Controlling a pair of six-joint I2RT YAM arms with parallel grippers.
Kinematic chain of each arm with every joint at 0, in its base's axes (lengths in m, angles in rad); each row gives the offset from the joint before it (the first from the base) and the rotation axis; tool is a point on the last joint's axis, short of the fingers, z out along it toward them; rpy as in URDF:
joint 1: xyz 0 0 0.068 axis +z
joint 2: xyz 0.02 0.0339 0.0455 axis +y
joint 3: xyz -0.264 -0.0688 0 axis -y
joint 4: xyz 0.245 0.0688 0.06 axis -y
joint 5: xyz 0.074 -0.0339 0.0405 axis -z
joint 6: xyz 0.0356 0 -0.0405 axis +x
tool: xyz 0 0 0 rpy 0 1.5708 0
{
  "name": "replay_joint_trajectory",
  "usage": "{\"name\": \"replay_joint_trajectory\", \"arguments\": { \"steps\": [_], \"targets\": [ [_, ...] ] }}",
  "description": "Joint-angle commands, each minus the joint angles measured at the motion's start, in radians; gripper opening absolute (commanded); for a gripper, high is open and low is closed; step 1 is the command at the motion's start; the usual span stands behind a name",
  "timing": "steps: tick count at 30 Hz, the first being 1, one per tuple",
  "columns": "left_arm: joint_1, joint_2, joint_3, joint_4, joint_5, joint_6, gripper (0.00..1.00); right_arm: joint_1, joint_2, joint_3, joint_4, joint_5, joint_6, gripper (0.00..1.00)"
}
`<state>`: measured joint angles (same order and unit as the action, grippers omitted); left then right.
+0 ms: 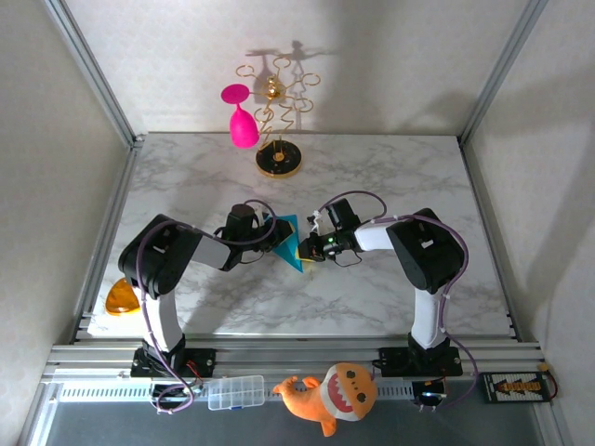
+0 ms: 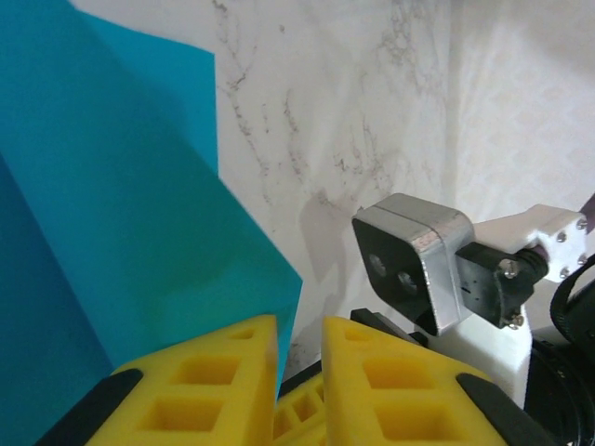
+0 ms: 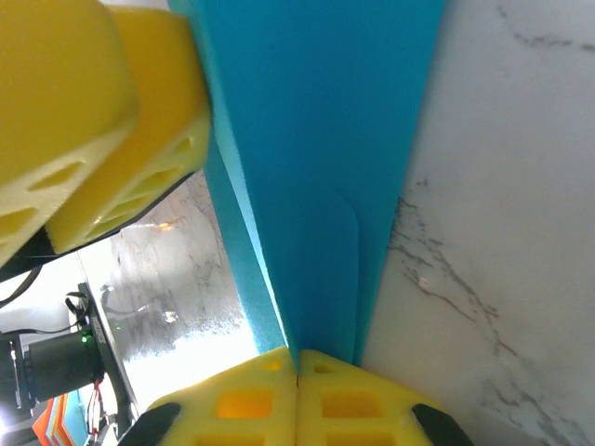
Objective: Fold a paper plane with a square sheet of paper (pick it up from the middle)
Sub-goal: Fourth fold the wing at the center of the table.
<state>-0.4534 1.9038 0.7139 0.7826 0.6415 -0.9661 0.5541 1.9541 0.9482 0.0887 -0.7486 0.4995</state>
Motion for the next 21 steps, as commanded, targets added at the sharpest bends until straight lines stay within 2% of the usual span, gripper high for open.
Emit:
{"name": "replay_joint_trajectory", "arguments": {
  "steps": [1,11,21],
  "targets": [
    [0.009,0.019,0.018,0.031,0.03,-0.005,0.19,-0.005,0.069,-0.02,-0.065,0.186,-0.024,0.1],
    [-0.003,0.042,0.05,-0.025,0.024,0.019,0.15,-0.005,0.072,-0.016,-0.079,0.205,-0.029,0.13],
    [0.003,-0.011,0.041,-0.052,-0.004,0.033,0.17,-0.005,0.078,-0.02,-0.081,0.206,-0.024,0.05]
  ]
}}
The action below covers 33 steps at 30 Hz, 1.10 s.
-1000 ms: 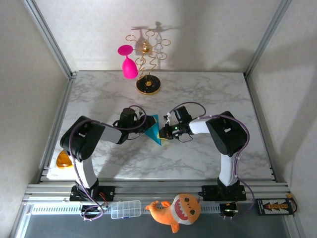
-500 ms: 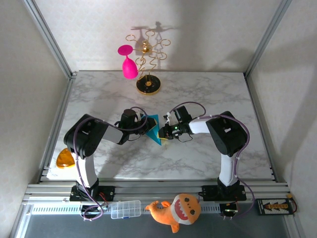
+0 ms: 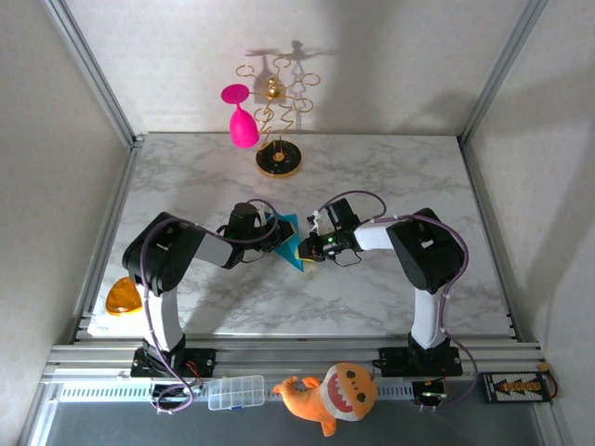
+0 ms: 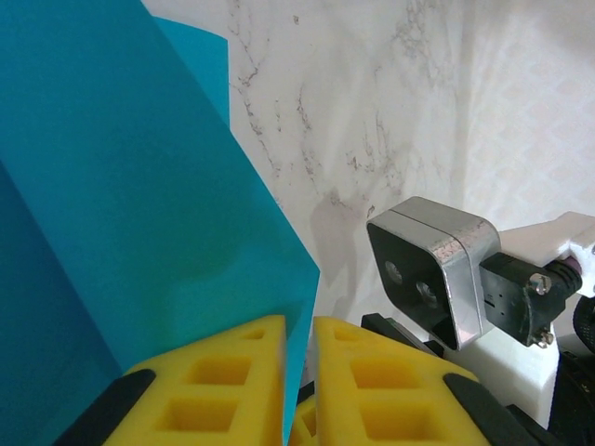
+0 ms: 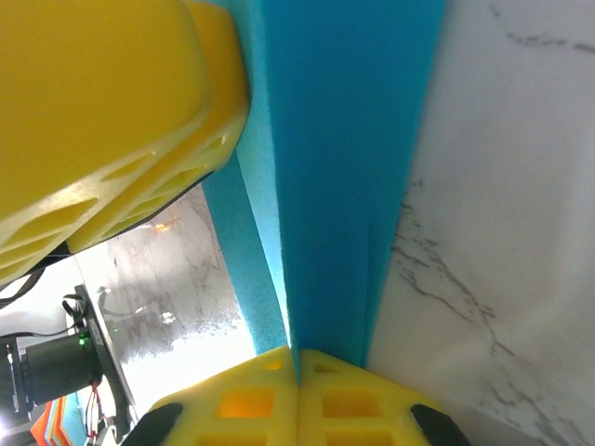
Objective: Fold a paper plane with a square sheet of paper (pick it up from the middle)
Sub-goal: Fourth fold the wing at the center of the table.
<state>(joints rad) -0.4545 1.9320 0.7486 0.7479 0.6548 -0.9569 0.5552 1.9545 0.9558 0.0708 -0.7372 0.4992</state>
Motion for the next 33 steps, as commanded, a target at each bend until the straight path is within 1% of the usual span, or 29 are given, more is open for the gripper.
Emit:
{"name": "replay_joint_trajectory", "arguments": {
  "steps": [1,6,15,20,33],
  "targets": [
    [0.009,-0.058,-0.003,-0.018,-0.026,0.028,0.18,-0.006,0.078,-0.028,-0.063,0.194,-0.024,0.05],
    [0.025,-0.098,-0.034,-0.018,-0.038,0.035,0.18,-0.006,0.081,-0.032,-0.054,0.183,-0.018,0.04],
    [0.022,-0.021,-0.022,0.027,-0.005,0.011,0.14,-0.006,0.085,-0.031,-0.055,0.182,-0.014,0.04],
    [0.016,0.006,0.005,0.006,0.002,0.022,0.14,-0.006,0.09,-0.026,-0.063,0.181,-0.019,0.05],
    [0.013,0.037,0.014,0.0,-0.006,0.025,0.14,-0.006,0.09,-0.025,-0.072,0.191,-0.019,0.11]
  ]
}}
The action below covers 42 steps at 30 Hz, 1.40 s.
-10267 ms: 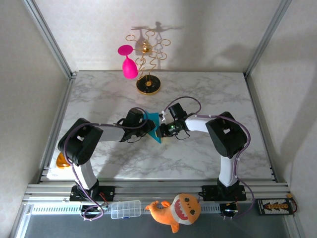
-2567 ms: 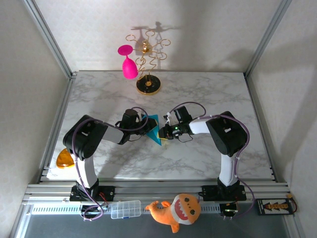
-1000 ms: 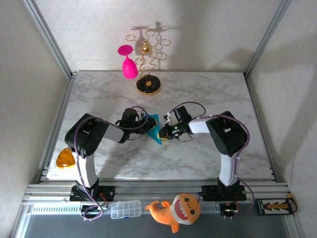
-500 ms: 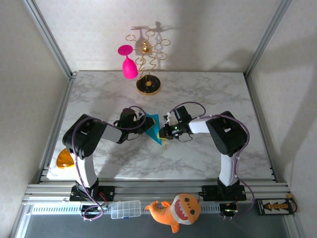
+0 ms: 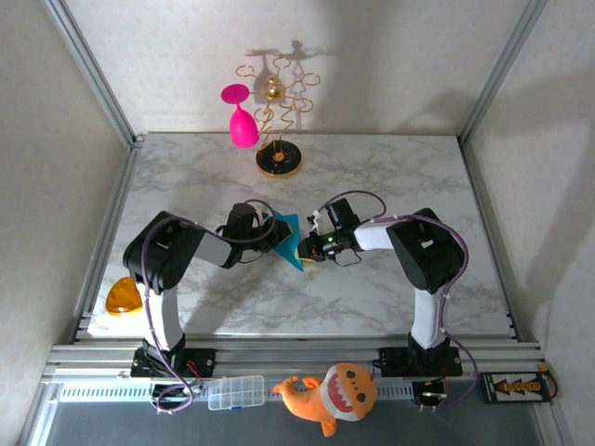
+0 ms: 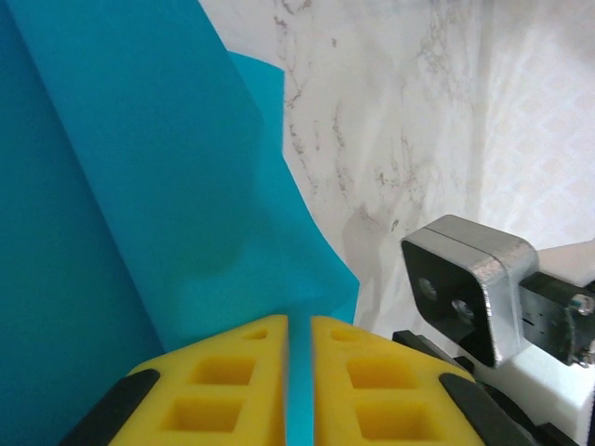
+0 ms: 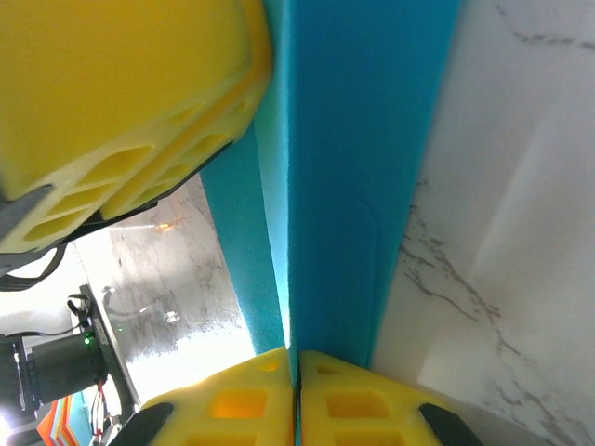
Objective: Fold a paper plane with a square sheet of paper (pick it up from the middle)
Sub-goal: Fourth fold the wing at the center of the table.
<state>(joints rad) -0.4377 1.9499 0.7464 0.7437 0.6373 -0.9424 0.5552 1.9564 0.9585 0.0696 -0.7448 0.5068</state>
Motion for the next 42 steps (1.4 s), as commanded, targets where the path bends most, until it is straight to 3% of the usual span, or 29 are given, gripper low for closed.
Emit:
{"name": "replay_joint_trajectory", "arguments": {
  "steps": [1,13,29,42],
  "targets": [
    [-0.004,0.021,0.018,0.003,0.011,0.01,0.14,-0.006,0.088,-0.027,-0.072,0.2,-0.027,0.11],
    [-0.004,0.038,0.018,-0.009,0.009,0.012,0.15,-0.005,0.096,-0.017,-0.088,0.209,-0.031,0.09],
    [-0.006,0.056,0.045,-0.213,-0.062,0.065,0.15,-0.006,0.069,-0.004,-0.09,0.204,-0.023,0.12],
    [-0.005,0.091,0.066,-0.357,-0.131,0.084,0.15,-0.006,-0.052,-0.016,-0.081,0.134,0.016,0.18]
  ]
}}
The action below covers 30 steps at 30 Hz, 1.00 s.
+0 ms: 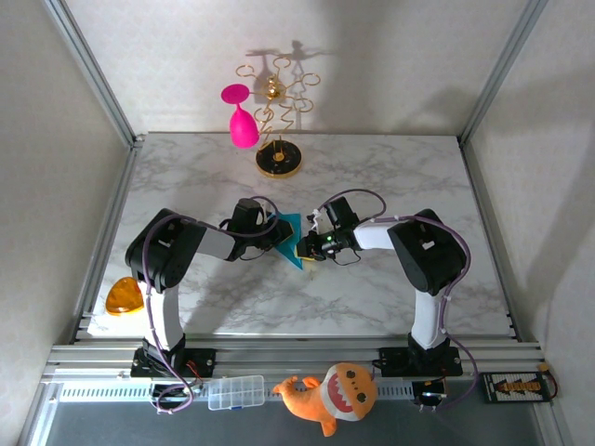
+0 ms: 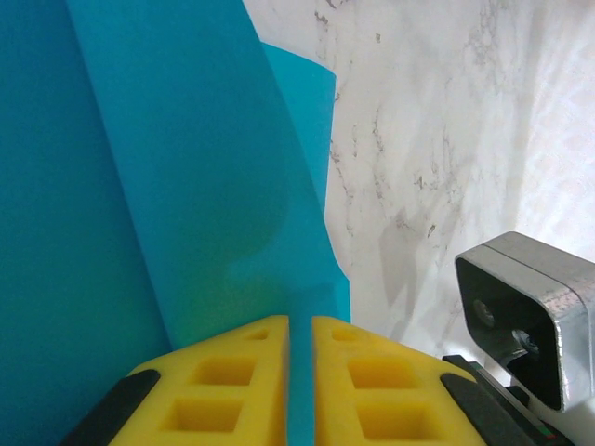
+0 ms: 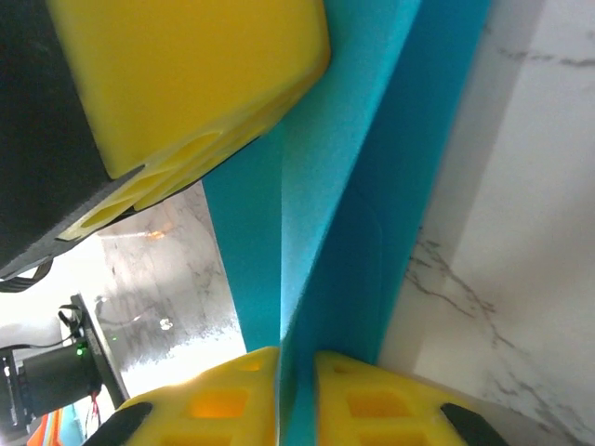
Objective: Fold a paper plane with a square sheet of paper (pick it up from the middle)
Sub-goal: Fourth fold the wing at the center of the table.
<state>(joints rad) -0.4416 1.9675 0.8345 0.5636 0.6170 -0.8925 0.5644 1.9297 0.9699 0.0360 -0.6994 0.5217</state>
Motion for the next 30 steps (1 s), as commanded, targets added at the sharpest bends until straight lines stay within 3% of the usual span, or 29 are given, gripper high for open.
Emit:
{"name": "replay_joint_trajectory", "arguments": {
  "steps": [1,7,11,14,23,30],
  "targets": [
    [-0.001,0.075,-0.02,-0.183,-0.112,0.035,0.14,-0.015,-0.035,-0.03,-0.051,0.086,0.002,0.18],
    [-0.002,0.083,-0.016,-0.199,-0.108,0.031,0.14,-0.015,-0.101,-0.058,-0.036,0.071,0.031,0.24],
    [-0.002,0.079,-0.015,-0.207,-0.106,0.035,0.15,-0.015,-0.184,-0.085,-0.029,0.135,0.059,0.32],
    [-0.002,0.081,-0.014,-0.208,-0.106,0.032,0.14,-0.015,-0.237,-0.098,-0.029,0.21,0.067,0.31],
    [-0.005,0.082,-0.008,-0.225,-0.11,0.028,0.14,0.062,-0.158,0.008,-0.047,0.188,0.005,0.13],
    [-0.008,0.089,-0.002,-0.233,-0.112,0.027,0.13,0.088,-0.082,0.046,-0.04,0.196,0.014,0.09]
  ]
}}
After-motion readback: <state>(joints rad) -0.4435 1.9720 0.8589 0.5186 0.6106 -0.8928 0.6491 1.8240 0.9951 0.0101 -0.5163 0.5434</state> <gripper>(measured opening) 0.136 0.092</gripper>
